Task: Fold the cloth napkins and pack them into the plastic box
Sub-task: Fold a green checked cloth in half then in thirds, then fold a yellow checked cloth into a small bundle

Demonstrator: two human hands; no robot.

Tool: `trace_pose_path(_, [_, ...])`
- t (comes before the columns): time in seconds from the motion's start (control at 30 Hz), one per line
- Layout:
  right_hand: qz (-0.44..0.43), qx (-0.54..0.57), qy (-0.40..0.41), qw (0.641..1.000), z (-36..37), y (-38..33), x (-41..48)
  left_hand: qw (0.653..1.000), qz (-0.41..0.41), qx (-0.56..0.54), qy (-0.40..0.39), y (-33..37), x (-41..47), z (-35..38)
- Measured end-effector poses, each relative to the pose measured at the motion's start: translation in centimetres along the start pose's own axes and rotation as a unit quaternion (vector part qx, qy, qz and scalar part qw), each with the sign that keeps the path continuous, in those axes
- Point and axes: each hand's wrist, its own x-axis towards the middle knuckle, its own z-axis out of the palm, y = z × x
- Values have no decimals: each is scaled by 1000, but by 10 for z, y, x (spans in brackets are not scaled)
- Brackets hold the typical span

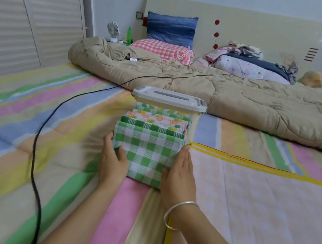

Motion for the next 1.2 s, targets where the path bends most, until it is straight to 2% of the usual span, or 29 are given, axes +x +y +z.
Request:
trace_pose_path(0.27, [-21, 32, -13, 999, -4, 0, -4, 998, -13, -22, -53, -6, 0, -8])
trace_pose_path(0.67, [-35, 100, -26, 994, -14, -6, -43, 999, 41, 19, -20, 11, -49, -57])
trace_pose_path(0.83, [-46, 73, -48, 995, -26, -4, -67, 993, 89, 76, 14, 17, -71, -73])
trace_pose_path(1.0, [-51, 25, -79, 995, -42, 11, -101, 989, 105, 101, 9, 30, -110, -76])
trace_pose_path(1.1, [-68, 0, -91, 993, -60, 28, -126, 983, 162, 92, 14, 45, -144, -71])
trace_pose_path(1.17, [-91, 2, -78, 993, -73, 44, -145, 977, 202, 63, -20, 60, -173, -67])
trace_pose_path(1.2, [-103, 6, -67, 992, -81, 54, -155, 975, 209, 46, -62, 69, -188, -65])
